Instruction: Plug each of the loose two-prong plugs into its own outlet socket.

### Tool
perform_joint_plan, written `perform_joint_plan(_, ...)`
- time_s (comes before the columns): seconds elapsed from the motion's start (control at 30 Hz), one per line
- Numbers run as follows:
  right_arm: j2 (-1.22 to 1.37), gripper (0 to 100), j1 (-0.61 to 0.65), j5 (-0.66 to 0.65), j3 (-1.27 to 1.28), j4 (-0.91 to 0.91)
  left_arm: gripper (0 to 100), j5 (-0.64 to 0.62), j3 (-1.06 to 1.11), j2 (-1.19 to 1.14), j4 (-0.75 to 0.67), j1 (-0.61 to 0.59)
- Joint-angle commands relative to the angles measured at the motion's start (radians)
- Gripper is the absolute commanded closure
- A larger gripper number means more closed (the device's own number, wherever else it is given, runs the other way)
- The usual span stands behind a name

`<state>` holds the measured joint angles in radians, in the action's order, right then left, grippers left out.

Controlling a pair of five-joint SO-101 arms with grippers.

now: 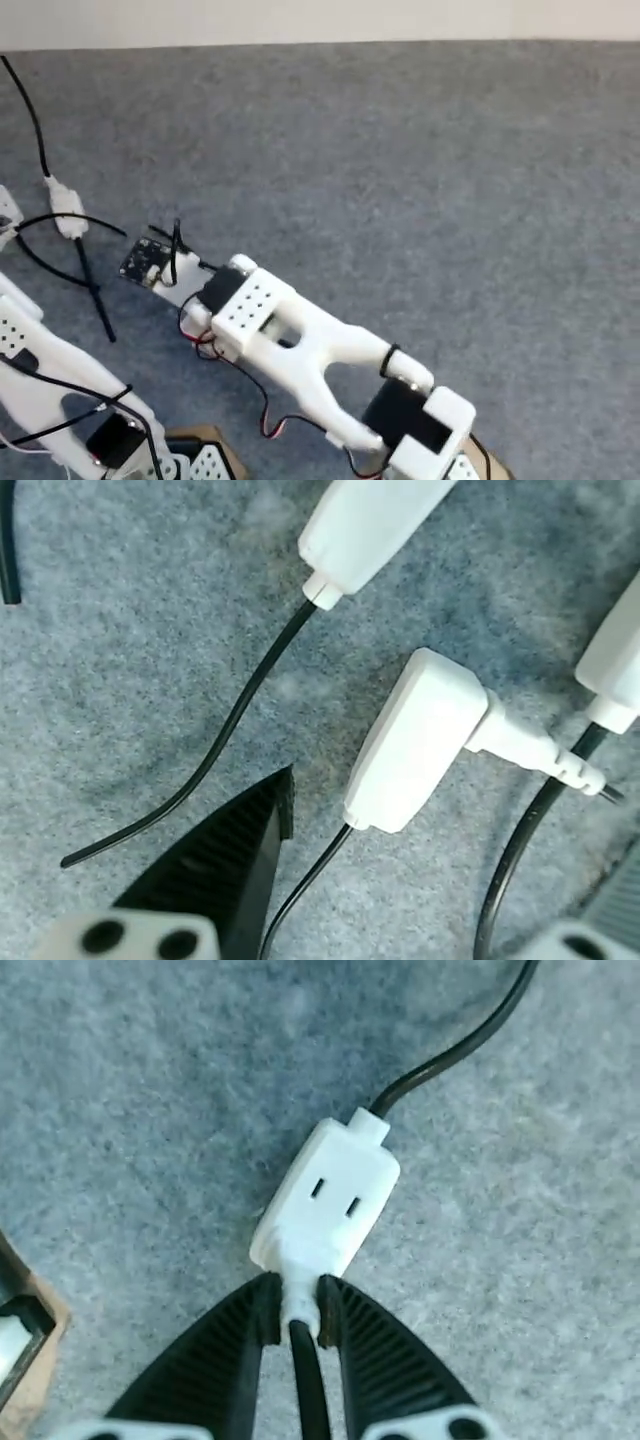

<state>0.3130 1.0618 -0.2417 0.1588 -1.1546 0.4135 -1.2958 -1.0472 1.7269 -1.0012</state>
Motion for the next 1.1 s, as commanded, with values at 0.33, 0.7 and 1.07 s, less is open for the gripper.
perform_joint_plan(0.33, -0.157, 71.7, 0.004, -0.041, -0.122, -0.128, 52, -0.002, -0.042, 0.019, 0.026, 0.030)
perform_joint_plan(0.7, -0.437, 67.4, -0.234, -0.055, -0.440, -0.252, 53, -0.005, -0.039, 0.022, 0.037, 0.119)
perform_joint_plan(1.07, -0.535, 67.4, -0.696, 0.091, -0.449, -0.243, 53, 0.201, 0.576, 0.529, 0.040, 0.367)
